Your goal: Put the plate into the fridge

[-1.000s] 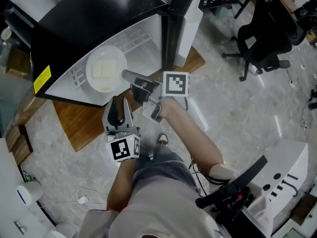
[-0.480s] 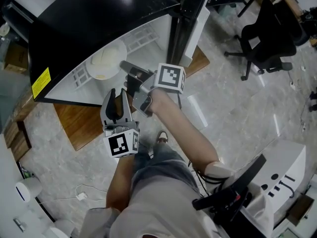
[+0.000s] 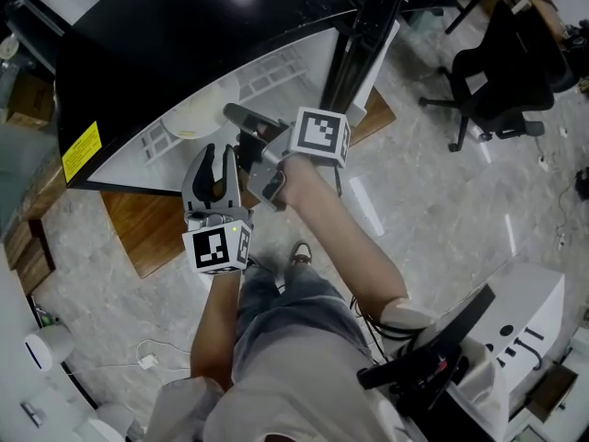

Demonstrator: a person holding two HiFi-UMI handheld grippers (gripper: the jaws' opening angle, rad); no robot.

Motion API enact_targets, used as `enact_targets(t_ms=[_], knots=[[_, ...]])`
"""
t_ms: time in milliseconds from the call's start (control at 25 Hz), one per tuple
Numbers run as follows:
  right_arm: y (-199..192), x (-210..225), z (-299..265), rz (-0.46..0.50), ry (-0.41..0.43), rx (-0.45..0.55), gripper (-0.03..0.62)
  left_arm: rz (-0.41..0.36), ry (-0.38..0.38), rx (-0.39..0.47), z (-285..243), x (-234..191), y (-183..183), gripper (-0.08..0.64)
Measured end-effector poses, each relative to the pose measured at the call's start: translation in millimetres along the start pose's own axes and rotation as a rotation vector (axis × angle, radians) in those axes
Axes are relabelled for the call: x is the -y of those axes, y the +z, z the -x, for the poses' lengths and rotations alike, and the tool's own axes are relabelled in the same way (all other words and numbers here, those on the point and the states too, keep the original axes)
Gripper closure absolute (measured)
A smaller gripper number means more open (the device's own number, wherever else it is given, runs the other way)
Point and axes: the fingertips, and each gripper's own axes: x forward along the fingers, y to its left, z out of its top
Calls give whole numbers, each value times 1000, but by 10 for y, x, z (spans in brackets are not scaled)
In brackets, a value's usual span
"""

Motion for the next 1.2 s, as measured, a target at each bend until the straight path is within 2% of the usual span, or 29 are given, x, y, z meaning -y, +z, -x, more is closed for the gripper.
enact_targets(t_ms=[240, 440, 520, 600, 680, 760, 1040, 1200], knots=[[23, -53, 13, 69, -10, -35, 494, -22, 8, -5, -199, -125, -23, 459], [-43, -91, 112, 182, -25, -69, 494, -5, 31, -15, -335, -246, -37, 459], [-90, -111, 156, 299, -57, -86, 494, -6, 32, -21, -383, -269, -41, 459], [-122, -112, 204, 467, -118, -102, 494, -13, 31, -26, -429, -282, -37, 459], [-149, -138, 254, 653, -178, -118, 494, -21, 21, -32, -466, -256, -36, 497], [-179, -219, 293, 803, -206, -133, 495, -18, 14, -34, -484, -221, -33, 504], [-355, -484, 497, 1205, -287, -128, 494, 30, 71, 20, -105, -178, 221, 503], [-603, -614, 675, 1355, -310, -82, 495, 21, 112, -2, 282, -71, 264, 503]])
